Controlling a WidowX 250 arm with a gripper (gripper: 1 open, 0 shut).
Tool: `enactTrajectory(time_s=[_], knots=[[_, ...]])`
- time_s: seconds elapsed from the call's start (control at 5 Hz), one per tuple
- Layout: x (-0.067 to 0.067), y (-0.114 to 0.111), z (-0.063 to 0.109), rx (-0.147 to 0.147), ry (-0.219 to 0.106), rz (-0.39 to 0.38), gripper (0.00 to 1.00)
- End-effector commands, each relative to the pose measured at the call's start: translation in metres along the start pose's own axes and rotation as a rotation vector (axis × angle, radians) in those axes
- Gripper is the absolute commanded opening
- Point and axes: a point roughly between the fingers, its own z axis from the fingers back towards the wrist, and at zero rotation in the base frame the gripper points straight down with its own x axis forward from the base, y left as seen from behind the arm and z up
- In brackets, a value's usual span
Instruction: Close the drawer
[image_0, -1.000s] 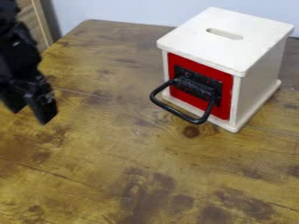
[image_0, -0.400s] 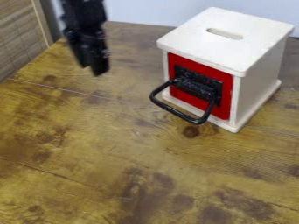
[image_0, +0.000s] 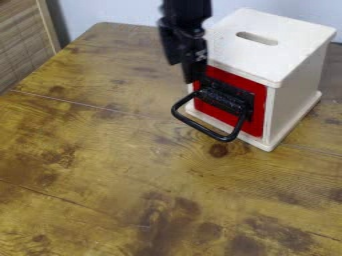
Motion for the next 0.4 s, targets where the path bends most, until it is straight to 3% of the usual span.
enactTrajectory(time_s=[0.0,0.2], knots=[[0.022,-0.031,0.042,0.079,-0.100,-0.158,1.00],[0.008,-0.026,0.049,0.110,-0.110,-0.156,1.00]])
